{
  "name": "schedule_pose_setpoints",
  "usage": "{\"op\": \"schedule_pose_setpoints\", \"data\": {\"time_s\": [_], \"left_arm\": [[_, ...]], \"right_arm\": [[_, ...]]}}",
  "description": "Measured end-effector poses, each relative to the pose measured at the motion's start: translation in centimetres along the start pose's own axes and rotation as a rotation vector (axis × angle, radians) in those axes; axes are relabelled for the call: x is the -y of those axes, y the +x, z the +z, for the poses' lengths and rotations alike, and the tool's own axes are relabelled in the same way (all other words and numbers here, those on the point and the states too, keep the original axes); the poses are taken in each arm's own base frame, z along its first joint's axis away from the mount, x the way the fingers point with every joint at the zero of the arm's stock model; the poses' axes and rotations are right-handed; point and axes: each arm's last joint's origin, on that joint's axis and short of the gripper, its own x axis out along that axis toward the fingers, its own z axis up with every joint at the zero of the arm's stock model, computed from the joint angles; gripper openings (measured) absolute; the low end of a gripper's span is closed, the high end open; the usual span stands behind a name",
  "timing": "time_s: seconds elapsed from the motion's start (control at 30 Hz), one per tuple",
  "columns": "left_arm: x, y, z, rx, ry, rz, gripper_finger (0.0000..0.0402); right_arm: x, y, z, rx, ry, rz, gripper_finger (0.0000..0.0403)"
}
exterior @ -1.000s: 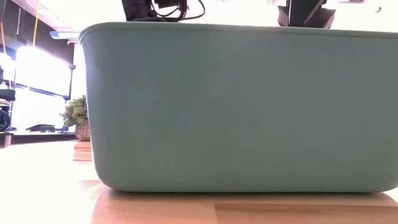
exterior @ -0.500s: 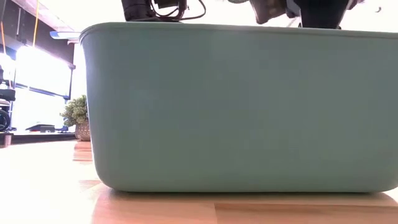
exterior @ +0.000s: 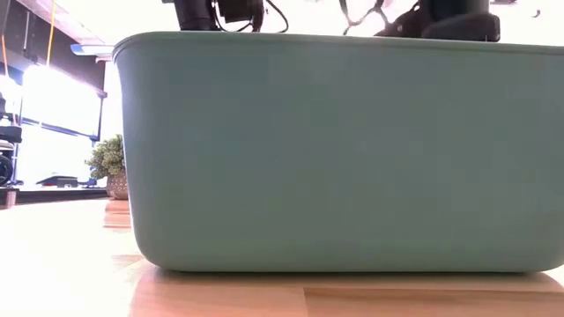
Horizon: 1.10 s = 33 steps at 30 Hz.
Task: Sort & place blocks by color
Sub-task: Put the orange block into the green bin
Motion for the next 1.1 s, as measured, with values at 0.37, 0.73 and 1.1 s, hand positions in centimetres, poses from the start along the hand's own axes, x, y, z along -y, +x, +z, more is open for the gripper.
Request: {"op": "schedule_pose_setpoints", "data": {"time_s": [0.37,0.73,1.1], "left_arm": [[-2.4,0.4,0.0,-0.001,0.026,0.021,0.0231],[-4.2,0.6,-0.2,-0.010,0.012,0.035,0.0231],[-4.8,0.7,-0.3,-0.010,0.011,0.037,0.0231]], "right_arm": [[3.4,0.4,1.6,-0.025,0.065,-0.188,0.0209],[7.0,4.0,0.8,-0.179,0.163,-0.249,0.0209],[11.0,4.9,-1.7,-0.126,0.303,-0.018,0.0209]]}}
